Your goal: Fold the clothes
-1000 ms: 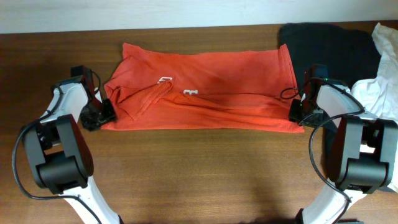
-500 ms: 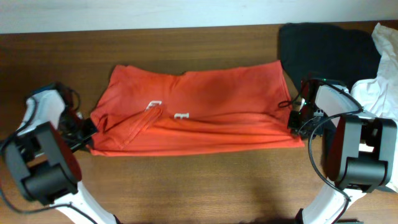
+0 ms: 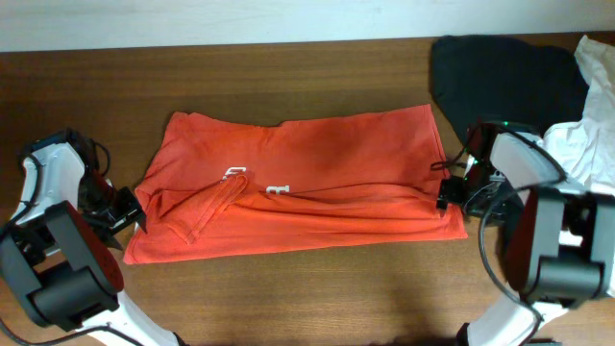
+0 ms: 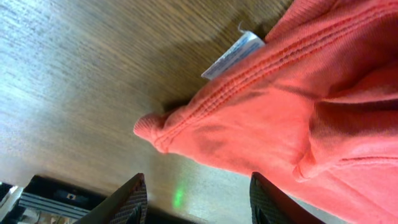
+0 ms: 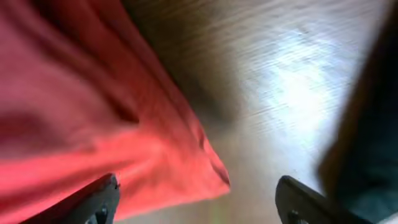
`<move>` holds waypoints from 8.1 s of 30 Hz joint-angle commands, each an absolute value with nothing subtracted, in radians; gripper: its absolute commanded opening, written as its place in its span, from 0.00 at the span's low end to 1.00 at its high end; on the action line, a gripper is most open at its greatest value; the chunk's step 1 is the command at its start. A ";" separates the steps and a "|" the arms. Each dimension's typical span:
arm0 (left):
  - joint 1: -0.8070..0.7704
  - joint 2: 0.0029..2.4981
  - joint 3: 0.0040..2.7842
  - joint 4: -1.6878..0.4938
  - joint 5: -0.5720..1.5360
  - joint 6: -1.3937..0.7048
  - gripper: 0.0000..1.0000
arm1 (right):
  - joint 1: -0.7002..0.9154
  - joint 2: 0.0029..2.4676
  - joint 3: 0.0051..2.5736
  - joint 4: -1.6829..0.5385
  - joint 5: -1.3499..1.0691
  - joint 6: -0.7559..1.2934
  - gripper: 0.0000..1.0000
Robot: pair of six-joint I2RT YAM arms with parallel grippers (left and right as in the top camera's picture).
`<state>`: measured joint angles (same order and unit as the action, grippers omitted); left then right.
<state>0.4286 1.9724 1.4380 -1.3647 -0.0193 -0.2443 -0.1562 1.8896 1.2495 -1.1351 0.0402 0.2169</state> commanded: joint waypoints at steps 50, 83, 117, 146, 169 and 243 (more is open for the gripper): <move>0.093 2.291 1.757 -0.631 0.135 -0.007 0.00 | -0.157 1.801 1.527 -0.981 -0.057 0.101 0.92; 0.093 2.286 1.757 -0.725 0.135 -0.037 0.01 | -0.038 2.283 1.527 -0.168 -0.093 0.226 0.04; 0.192 2.032 1.734 -1.395 0.176 -0.067 0.00 | -0.134 2.198 2.045 -1.614 0.143 0.191 0.04; 0.193 2.028 1.562 -1.500 0.044 -0.066 0.44 | -0.177 2.198 1.816 -1.653 0.105 0.127 0.82; 0.306 1.824 1.671 -1.231 0.150 -0.171 0.55 | -0.326 2.198 1.707 -1.364 -0.303 -0.337 0.98; 0.317 1.824 1.573 -1.212 0.134 -0.171 0.56 | 0.136 2.114 1.797 -1.491 -0.157 0.062 0.04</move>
